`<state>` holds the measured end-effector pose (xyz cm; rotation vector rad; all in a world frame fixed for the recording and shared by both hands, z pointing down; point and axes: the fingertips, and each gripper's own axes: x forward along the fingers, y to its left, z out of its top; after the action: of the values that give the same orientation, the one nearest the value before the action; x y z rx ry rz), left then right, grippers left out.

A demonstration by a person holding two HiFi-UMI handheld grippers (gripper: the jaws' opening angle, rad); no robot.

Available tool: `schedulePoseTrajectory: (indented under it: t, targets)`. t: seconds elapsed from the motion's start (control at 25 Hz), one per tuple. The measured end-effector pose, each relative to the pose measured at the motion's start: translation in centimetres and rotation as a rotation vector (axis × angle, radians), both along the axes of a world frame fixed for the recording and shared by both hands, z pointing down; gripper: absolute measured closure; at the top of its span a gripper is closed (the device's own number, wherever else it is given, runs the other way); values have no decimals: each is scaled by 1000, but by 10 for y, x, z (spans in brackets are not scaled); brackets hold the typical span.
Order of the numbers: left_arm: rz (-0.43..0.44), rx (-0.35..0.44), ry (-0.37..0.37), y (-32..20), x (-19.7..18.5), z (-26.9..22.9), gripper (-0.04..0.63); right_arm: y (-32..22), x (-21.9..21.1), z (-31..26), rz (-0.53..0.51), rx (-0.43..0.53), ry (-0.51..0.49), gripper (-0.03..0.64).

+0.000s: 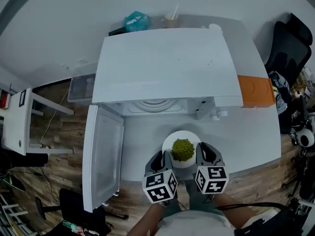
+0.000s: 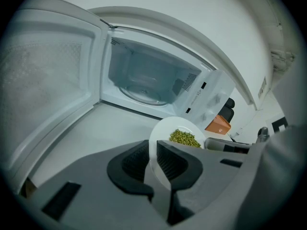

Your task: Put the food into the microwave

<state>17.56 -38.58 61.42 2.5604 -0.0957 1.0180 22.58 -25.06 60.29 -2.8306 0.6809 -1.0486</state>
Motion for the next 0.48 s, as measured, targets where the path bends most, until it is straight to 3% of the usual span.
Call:
schedulePoseTrajectory:
  t: [0.48]
  targets:
    - [-73,-4,48,-51,8,-18,543,-54,16,-23,-73,-9,52,580]
